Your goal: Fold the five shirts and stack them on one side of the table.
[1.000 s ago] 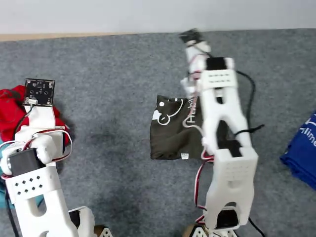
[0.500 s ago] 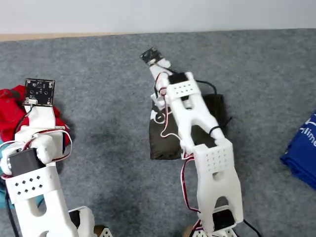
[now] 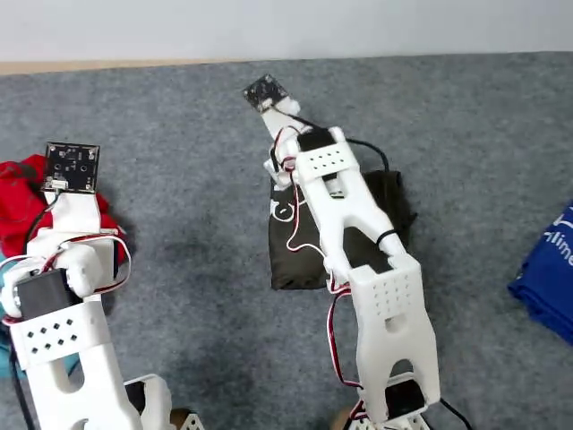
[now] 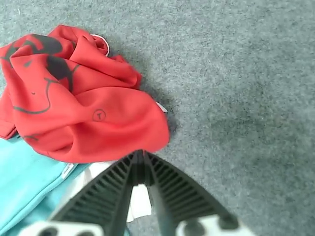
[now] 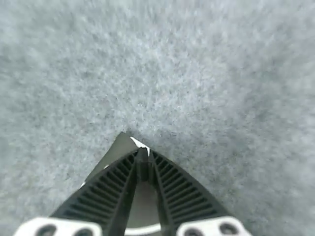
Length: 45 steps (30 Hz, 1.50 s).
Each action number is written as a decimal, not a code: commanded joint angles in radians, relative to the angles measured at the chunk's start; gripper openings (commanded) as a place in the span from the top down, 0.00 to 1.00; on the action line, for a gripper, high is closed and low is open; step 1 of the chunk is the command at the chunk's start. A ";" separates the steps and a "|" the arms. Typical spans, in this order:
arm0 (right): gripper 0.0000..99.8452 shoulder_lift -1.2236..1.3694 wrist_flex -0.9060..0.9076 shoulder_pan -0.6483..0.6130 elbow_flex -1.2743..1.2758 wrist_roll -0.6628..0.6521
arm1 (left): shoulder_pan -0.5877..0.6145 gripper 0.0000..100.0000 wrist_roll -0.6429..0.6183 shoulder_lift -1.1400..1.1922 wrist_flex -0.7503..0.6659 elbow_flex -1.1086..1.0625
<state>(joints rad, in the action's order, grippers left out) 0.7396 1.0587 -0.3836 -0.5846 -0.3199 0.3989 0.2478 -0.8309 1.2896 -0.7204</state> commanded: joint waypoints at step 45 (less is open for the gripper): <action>0.99 -0.277 0.736 -0.024 -0.012 0.084 | -0.008 0.99 0.008 -0.017 0.064 0.041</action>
<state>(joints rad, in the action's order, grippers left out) 0.6214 1.7507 -0.4189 -0.6674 -0.2539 0.3989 0.2478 -0.8309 1.3142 -0.7204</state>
